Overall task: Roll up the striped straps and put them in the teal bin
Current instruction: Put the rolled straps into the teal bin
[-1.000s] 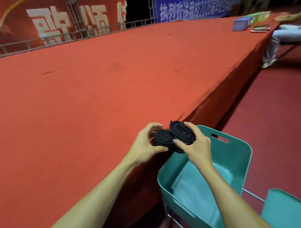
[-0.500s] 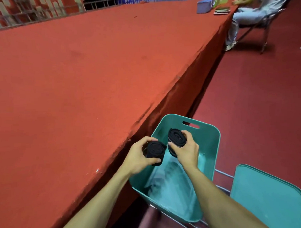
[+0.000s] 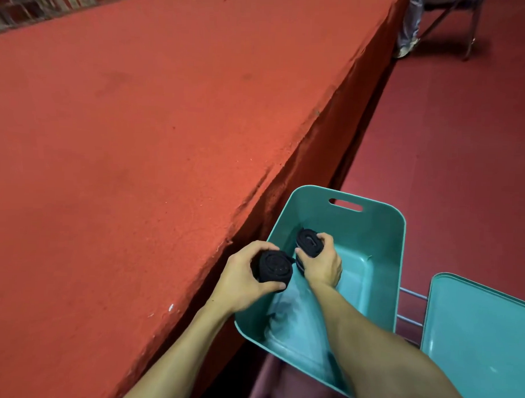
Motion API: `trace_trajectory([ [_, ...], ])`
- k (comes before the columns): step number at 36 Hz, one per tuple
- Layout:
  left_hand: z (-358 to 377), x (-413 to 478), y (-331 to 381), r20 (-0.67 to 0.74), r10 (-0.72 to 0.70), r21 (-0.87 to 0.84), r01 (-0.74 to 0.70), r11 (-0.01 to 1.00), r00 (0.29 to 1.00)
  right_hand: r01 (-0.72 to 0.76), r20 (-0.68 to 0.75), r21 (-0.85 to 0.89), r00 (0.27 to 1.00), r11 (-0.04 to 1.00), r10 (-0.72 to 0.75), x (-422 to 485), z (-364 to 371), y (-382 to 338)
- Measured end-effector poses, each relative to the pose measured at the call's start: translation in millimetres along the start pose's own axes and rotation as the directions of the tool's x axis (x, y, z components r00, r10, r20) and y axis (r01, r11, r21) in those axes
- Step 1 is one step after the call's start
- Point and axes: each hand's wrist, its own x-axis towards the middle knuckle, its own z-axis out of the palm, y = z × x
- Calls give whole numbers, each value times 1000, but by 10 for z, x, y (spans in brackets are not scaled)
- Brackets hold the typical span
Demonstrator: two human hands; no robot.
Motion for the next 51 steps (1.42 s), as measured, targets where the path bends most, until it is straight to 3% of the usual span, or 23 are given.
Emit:
trace_trajectory([
  [12, 13, -12, -28, -24, 16, -18, -17, 1000, 1000, -26, -78, 84, 996, 996, 32, 94, 250, 18],
  [24, 2, -26, -3, -27, 0, -58, -2, 998, 1000, 77, 13, 112, 997, 991, -79, 11, 328, 173],
  [35, 19, -44, -21, -25, 0, -59, -1, 998, 1000, -59, -50, 219, 996, 974, 72, 74, 463, 83],
  [44, 26, -42, -23, -30, 7, -86, -10, 996, 1000, 9, -107, 244, 994, 970, 17, 11, 499, 184],
  [51, 29, -41, -14, -25, 13, -85, -15, 996, 1000, -47, -22, 264, 998, 963, 55, 45, 428, 184],
])
